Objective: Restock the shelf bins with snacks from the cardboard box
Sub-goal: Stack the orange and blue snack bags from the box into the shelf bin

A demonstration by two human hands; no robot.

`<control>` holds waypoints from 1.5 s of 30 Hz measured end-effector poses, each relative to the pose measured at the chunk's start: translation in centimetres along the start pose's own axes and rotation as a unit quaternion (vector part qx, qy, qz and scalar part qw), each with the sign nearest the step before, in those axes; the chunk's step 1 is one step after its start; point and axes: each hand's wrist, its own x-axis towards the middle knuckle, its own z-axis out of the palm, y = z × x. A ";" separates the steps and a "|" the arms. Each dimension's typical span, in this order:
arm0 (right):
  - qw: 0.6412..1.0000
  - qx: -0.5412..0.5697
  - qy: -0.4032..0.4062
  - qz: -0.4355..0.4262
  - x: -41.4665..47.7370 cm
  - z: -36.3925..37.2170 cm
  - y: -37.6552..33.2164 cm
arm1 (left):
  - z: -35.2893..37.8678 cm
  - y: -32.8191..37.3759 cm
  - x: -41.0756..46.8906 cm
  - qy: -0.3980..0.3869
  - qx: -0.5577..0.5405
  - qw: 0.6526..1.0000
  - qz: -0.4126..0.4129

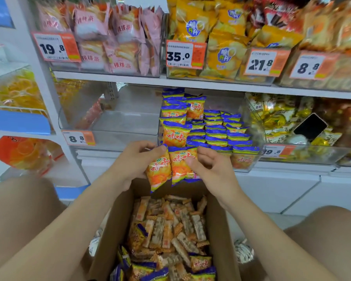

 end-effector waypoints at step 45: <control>0.942 -0.323 0.090 -0.005 21.7 -4.4 0.9 | 1.9 4.4 7.6 0.013 0.144 0.968 0.206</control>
